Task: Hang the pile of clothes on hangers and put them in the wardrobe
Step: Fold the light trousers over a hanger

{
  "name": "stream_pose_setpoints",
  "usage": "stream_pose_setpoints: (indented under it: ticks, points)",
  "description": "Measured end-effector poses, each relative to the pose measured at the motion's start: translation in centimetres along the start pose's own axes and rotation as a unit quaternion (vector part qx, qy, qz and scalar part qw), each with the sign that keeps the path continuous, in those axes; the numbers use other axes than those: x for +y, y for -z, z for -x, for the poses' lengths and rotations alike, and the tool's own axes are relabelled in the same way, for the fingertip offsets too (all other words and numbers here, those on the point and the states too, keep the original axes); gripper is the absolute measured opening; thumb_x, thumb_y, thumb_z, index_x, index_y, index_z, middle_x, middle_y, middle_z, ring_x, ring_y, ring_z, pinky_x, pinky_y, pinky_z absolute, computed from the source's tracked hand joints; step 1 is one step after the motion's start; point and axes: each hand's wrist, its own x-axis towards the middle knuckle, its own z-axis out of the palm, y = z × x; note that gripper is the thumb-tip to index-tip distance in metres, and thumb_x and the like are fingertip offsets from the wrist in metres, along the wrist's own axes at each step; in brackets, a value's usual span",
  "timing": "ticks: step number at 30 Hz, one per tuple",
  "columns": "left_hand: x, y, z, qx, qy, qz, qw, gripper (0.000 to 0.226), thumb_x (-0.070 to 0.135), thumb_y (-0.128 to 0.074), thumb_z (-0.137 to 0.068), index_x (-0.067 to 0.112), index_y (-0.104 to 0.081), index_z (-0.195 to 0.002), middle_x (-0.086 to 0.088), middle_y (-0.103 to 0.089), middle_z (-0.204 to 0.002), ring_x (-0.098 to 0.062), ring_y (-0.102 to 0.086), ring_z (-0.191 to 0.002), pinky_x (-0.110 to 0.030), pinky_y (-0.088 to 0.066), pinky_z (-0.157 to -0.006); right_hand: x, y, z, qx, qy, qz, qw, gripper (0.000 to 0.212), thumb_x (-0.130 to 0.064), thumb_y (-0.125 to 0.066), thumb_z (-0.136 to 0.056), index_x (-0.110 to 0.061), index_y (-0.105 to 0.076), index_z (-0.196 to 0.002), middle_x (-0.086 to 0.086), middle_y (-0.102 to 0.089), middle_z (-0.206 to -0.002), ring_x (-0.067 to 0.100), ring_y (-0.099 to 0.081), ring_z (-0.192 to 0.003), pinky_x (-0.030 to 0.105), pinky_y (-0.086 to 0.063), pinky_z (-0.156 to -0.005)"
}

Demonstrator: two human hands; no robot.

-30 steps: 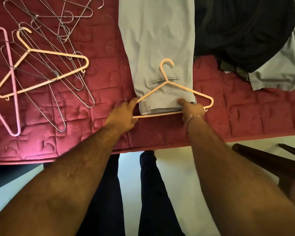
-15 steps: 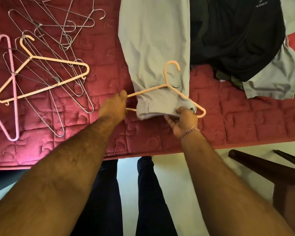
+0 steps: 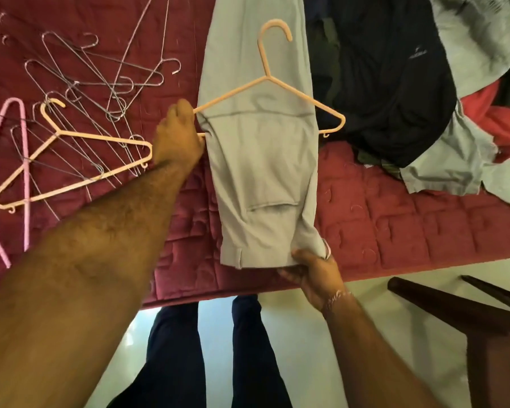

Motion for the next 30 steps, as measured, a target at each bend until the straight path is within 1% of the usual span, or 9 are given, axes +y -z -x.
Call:
stream_pose_setpoints:
  ticks: [9, 14, 18, 20, 22, 24, 26, 28, 30]
  points:
    - [2.8, 7.8, -3.2, 0.115, -0.025, 0.054, 0.992, 0.017, 0.011, -0.055, -0.091, 0.01, -0.048, -0.106, -0.018, -0.058, -0.109, -0.047, -0.06, -0.089, -0.051, -0.041, -0.068, -1.0, 1.7, 4.4, -0.059, 0.001, 0.005, 0.998, 0.053, 0.006, -0.073, -0.085, -0.013, -0.058, -0.132, 0.021, -0.067, -0.13, 0.05, -0.067, -0.112, 0.065, -0.054, -0.095]
    - [6.3, 16.8, -6.2, 0.165, -0.038, 0.073, 0.983, 0.014, 0.003, -0.05, -0.093, 0.013, -0.049, -0.103, -0.017, -0.061, -0.107, -0.047, -0.06, -0.091, -0.053, -0.044, -0.072, -4.5, 1.3, 8.7, -0.132, 0.021, -0.01, 0.991, 0.064, 0.006, -0.076, -0.079, -0.007, -0.053, -0.137, 0.025, -0.066, -0.13, 0.048, -0.069, -0.103, 0.055, -0.061, -0.077]
    - [10.5, 26.8, -7.5, 0.206, -0.079, 0.105, 0.97, 0.019, 0.001, -0.056, -0.089, 0.017, -0.045, -0.096, -0.016, -0.059, -0.098, -0.046, -0.058, -0.086, -0.052, -0.042, -0.071, -8.9, 0.1, 12.2, -0.15, 0.084, -0.008, 0.985, 0.064, 0.008, -0.077, -0.073, -0.009, -0.054, -0.13, 0.025, -0.068, -0.128, 0.041, -0.071, -0.1, 0.06, -0.06, -0.081]
    - [12.4, 32.0, -7.5, 0.226, -0.112, 0.118, 0.961, 0.024, 0.007, -0.059, -0.087, 0.02, -0.04, -0.092, -0.011, -0.053, -0.09, -0.045, -0.057, -0.081, -0.049, -0.039, -0.067, -12.1, -0.6, 14.2, -0.149, 0.126, 0.029, 0.98, 0.074, 0.001, -0.086, -0.067, -0.019, -0.057, -0.133, 0.015, -0.069, -0.13, 0.034, -0.07, -0.108, 0.062, -0.056, -0.093]
    - [13.9, 37.3, -7.0, 0.249, -0.133, 0.129, 0.951, 0.027, 0.013, -0.064, -0.086, 0.021, -0.039, -0.091, -0.004, -0.048, -0.086, -0.042, -0.055, -0.078, -0.045, -0.036, -0.064, -16.4, -1.4, 16.8, -0.154, 0.185, 0.091, 0.966, 0.1, -0.024, -0.101, -0.057, -0.034, -0.051, -0.143, 0.0, -0.066, -0.137, 0.025, -0.065, -0.119, 0.054, -0.054, -0.098]
    - [15.2, 42.0, -6.4, 0.283, -0.15, 0.138, 0.937, 0.029, 0.018, -0.069, -0.084, 0.02, -0.041, -0.09, -0.002, -0.048, -0.084, -0.041, -0.056, -0.078, -0.043, -0.035, -0.064, -21.3, -2.3, 18.9, -0.109, 0.29, 0.141, 0.94, 0.126, -0.065, -0.098, -0.041, -0.038, -0.039, -0.15, -0.005, -0.056, -0.147, 0.019, -0.057, -0.13, 0.042, -0.054, -0.095]
    - [16.3, 45.5, -5.8, 0.32, -0.166, 0.139, 0.922, 0.031, 0.024, -0.072, -0.084, 0.021, -0.041, -0.089, -0.001, -0.047, -0.08, -0.042, -0.058, -0.076, -0.043, -0.034, -0.062, -26.8, -4.2, 21.4, -0.036, 0.417, 0.151, 0.896, 0.122, -0.08, -0.087, -0.044, -0.034, -0.039, -0.146, -0.002, -0.05, -0.148, 0.016, -0.053, -0.132, 0.037, -0.051, -0.1]
    - [17.3, 47.9, -4.9, 0.349, -0.178, 0.141, 0.909, 0.034, 0.028, -0.074, -0.085, 0.021, -0.04, -0.088, 0.0, -0.046, -0.078, -0.041, -0.057, -0.071, -0.041, -0.033, -0.061, -32.4, -6.6, 25.7, 0.019, 0.546, 0.14, 0.826, 0.086, -0.059, -0.088, -0.067, -0.028, -0.049, -0.137, -0.001, -0.056, -0.139, 0.013, -0.058, -0.125, 0.035, -0.051, -0.103]
    - [18.2, 49.5, -4.3, 0.369, -0.172, 0.158, 0.9, 0.036, 0.028, -0.075, -0.085, 0.022, -0.04, -0.088, 0.0, -0.048, -0.077, -0.039, -0.056, -0.068, -0.04, -0.033, -0.062, -37.7, -9.4, 29.5, 0.066, 0.647, 0.143, 0.746, 0.053, -0.036, -0.084, -0.083, -0.028, -0.057, -0.127, -0.004, -0.06, -0.126, 0.009, -0.06, -0.115, 0.029, -0.051, -0.095]
